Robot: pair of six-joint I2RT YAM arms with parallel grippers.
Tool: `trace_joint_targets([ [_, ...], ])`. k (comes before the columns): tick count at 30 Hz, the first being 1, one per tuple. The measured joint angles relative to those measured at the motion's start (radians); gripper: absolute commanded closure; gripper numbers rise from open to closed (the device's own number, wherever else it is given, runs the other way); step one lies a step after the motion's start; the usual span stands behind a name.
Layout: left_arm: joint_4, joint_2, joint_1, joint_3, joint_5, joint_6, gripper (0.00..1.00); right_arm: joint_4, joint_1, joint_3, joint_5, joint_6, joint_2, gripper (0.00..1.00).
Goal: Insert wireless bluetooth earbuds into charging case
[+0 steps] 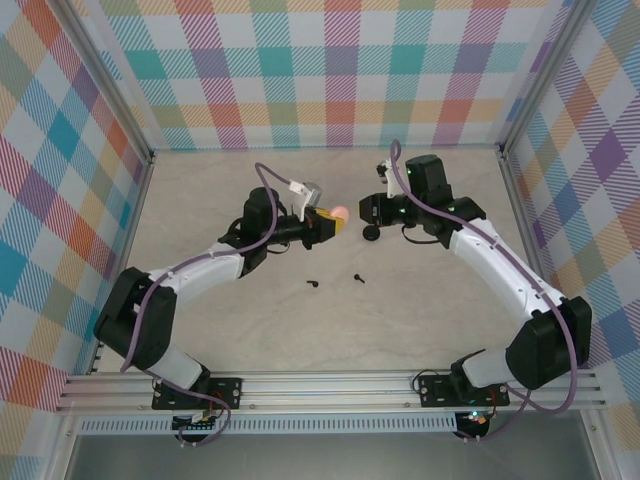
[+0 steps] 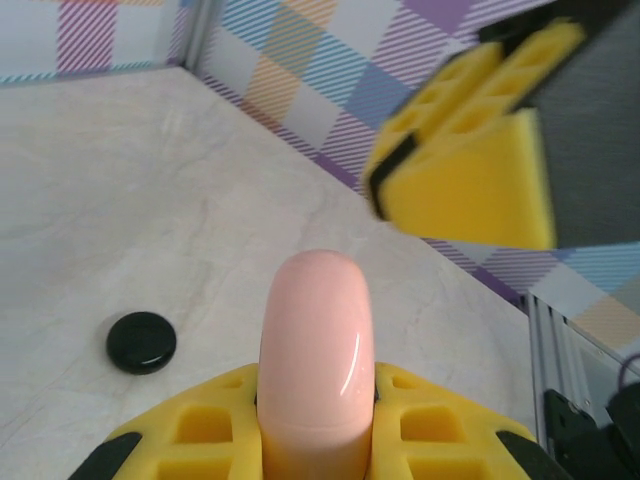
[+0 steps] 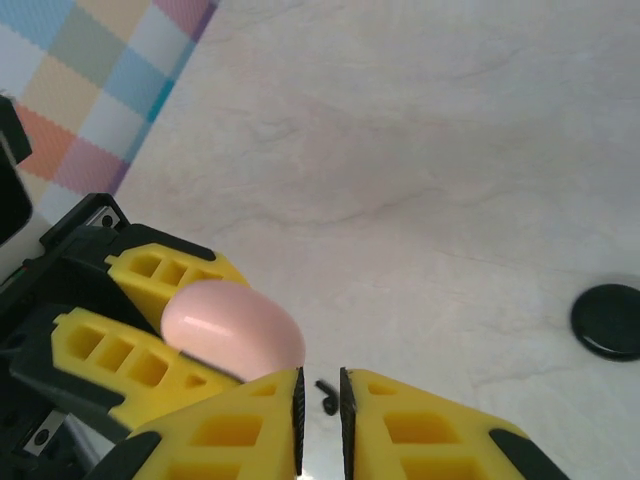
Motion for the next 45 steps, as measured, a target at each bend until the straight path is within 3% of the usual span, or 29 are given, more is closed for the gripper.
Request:
trace_joint_targets([
  [11,-0.164,0.246,0.035,0.248,-0.120,-0.121,0.92,-0.047,0.000,-0.061,0.121,0.007,-0.022,0.78],
  [24,-0.565,0.677,0.101,0.789,-0.145,-0.213,0.92,-0.069,0.000,-0.110,0.152,0.029,-0.062,0.78],
  [36,-0.758,0.891,0.126,1.083,-0.111,-0.247,0.90,-0.089,0.000,-0.132,0.153,0.045,-0.099,0.77],
  [45,-0.827,0.971,0.132,1.161,-0.107,-0.262,0.83,-0.093,0.000,-0.143,0.153,0.056,-0.113,0.77],
])
